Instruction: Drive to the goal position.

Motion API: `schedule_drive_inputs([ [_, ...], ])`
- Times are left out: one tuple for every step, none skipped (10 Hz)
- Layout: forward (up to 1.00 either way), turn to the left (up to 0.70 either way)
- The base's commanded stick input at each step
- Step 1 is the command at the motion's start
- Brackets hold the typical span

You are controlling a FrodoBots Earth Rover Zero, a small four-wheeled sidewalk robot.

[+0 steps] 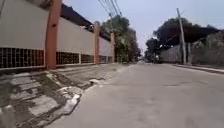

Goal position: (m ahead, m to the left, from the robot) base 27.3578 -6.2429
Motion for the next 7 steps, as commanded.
schedule_drive_inputs([
  [1.00,-0.38],
  [1.00,-0.06],
  [1.00,-0.01],
  [1.00,0.01],
  [1.00,0.01],
  [1.00,0.01],
  [1.00,0.01],
])
